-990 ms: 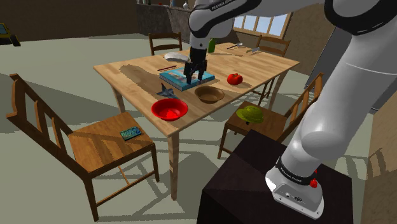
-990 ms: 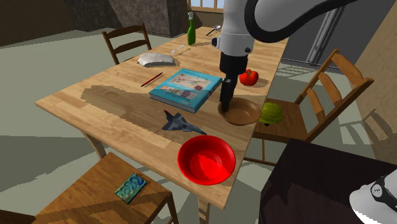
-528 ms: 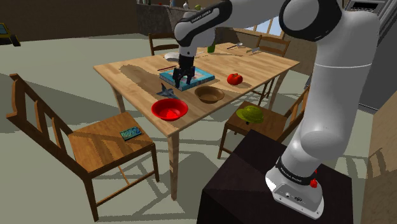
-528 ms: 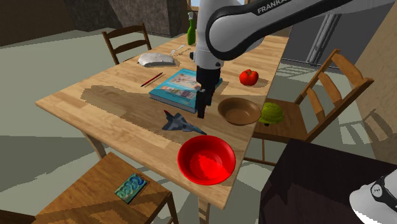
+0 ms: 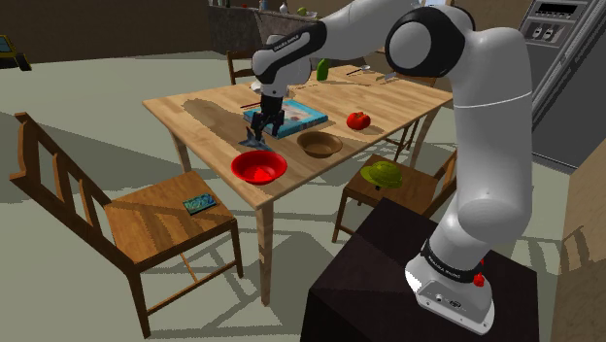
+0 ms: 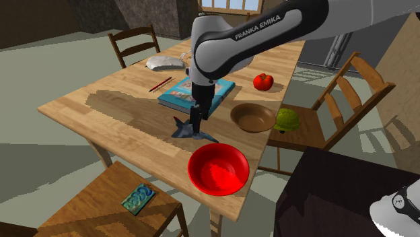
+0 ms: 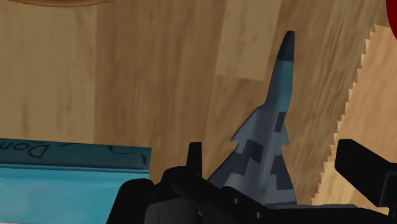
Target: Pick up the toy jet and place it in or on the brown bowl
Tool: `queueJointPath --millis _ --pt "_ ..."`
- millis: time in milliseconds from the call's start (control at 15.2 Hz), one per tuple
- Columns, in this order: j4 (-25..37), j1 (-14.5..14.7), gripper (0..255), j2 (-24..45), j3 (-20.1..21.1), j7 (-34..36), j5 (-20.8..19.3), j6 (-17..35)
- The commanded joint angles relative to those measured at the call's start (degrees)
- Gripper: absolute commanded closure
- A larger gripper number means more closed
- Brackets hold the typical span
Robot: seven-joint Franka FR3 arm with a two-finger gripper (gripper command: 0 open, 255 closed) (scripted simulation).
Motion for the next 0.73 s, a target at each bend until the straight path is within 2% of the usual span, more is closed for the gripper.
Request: queueJointPath --millis 0,198,660 --pt "-0.34 0.04 0 0.83 0.14 -0.2 0.25 1.2" --pt "-0.95 0.17 0 1.74 0.33 -0.37 0.52 2.73" --pt "-0.93 0.16 0 1.75 0.33 -0.37 0.52 2.71"
